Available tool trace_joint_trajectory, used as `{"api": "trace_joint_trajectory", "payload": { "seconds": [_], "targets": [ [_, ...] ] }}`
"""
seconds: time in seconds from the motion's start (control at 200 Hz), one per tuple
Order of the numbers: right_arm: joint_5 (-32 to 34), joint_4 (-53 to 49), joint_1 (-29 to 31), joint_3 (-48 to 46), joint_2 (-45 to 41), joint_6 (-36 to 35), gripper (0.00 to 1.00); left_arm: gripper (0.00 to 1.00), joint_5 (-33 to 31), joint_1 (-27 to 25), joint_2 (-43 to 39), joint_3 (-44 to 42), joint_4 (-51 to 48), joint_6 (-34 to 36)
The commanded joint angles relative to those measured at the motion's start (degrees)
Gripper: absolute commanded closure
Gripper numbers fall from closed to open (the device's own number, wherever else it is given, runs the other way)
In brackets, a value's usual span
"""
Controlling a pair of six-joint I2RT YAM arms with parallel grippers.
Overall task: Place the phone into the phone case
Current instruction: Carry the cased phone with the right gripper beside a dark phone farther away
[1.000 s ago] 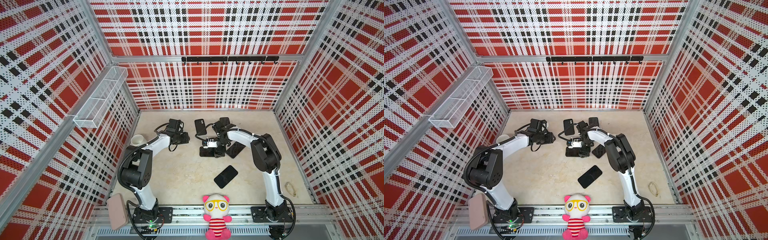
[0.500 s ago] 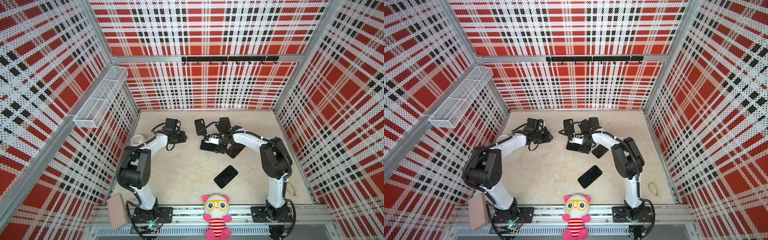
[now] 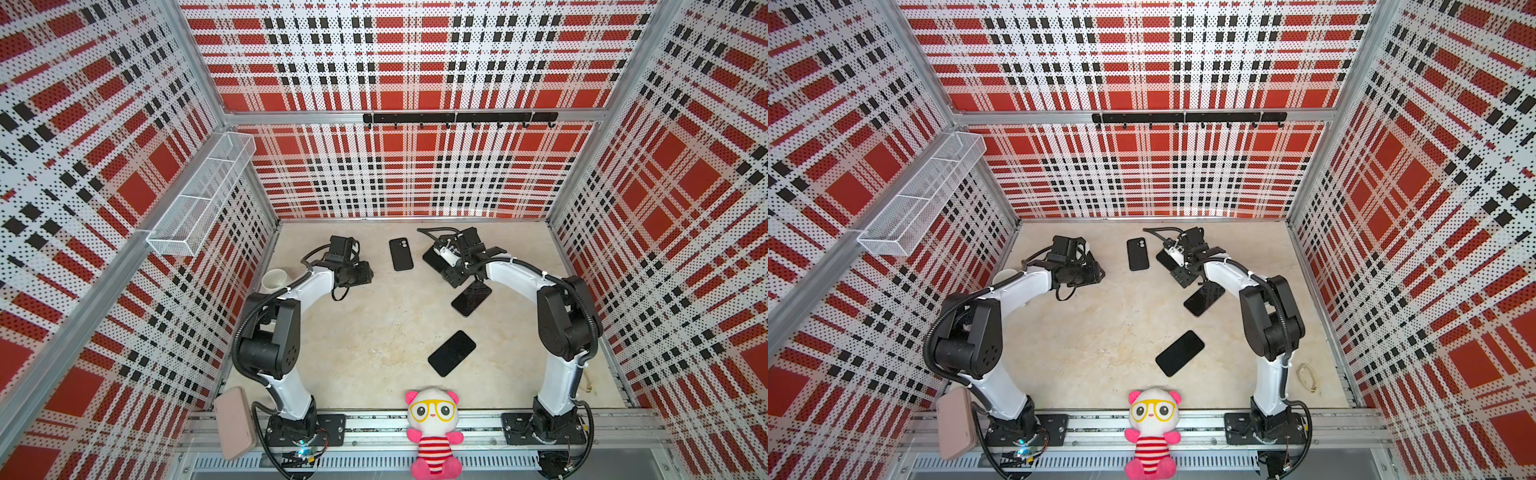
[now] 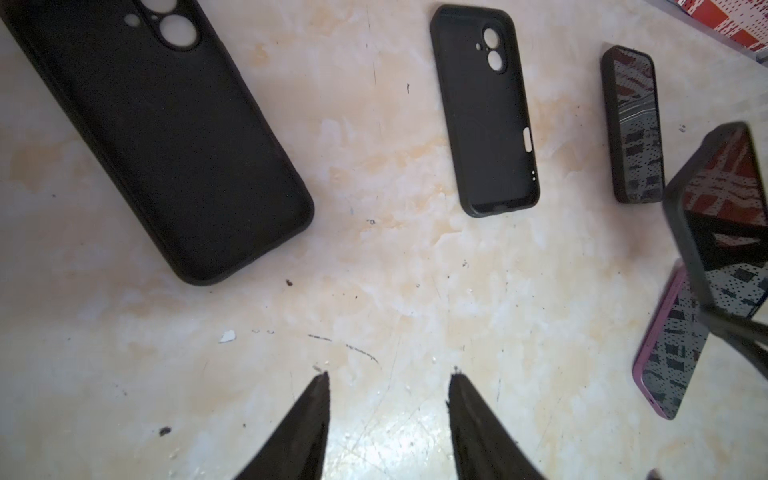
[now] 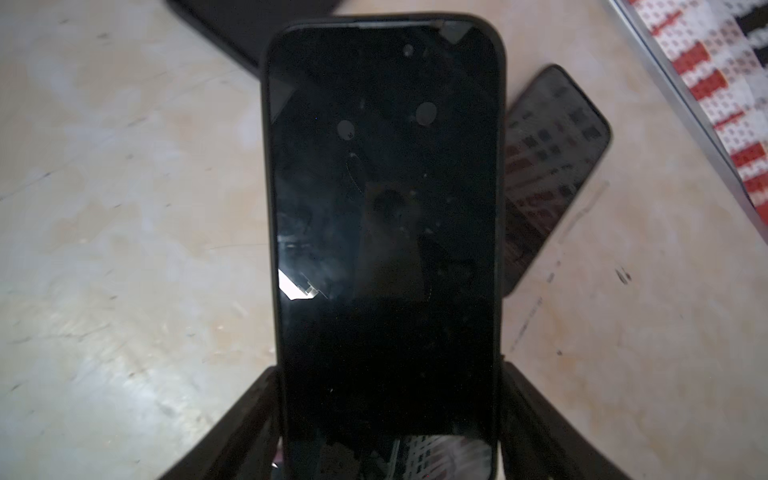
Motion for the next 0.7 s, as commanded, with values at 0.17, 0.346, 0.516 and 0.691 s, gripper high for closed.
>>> {"api": "trace_joint_trajectory", "payload": {
  "seconds": [0.17, 0.346, 0.516, 0.691],
  "targets": [
    [2.41, 2.7, -8.05, 7.51, 1.89, 20.42, 0.4, 0.5, 1.52, 0.62, -1.82, 0.94, 0.92, -0.59],
    [2.48, 0.69, -11.05, 13.71, 8.24, 24.56, 0.39, 0.51, 1.78, 0.69, -1.67, 0.85, 0.99, -0.77],
    [1.97, -0.43, -12.16, 18.08, 13.23, 26.15, 0.39, 0.51, 1.73, 0.72, -1.61, 0.87, 1.03, -0.77],
    [2.07, -1.96, -12.25, 20.78, 17.57, 25.56, 0.38, 0.51, 2.01, 0.96, -1.7, 0.95, 1.04, -0.74]
  ]
}}
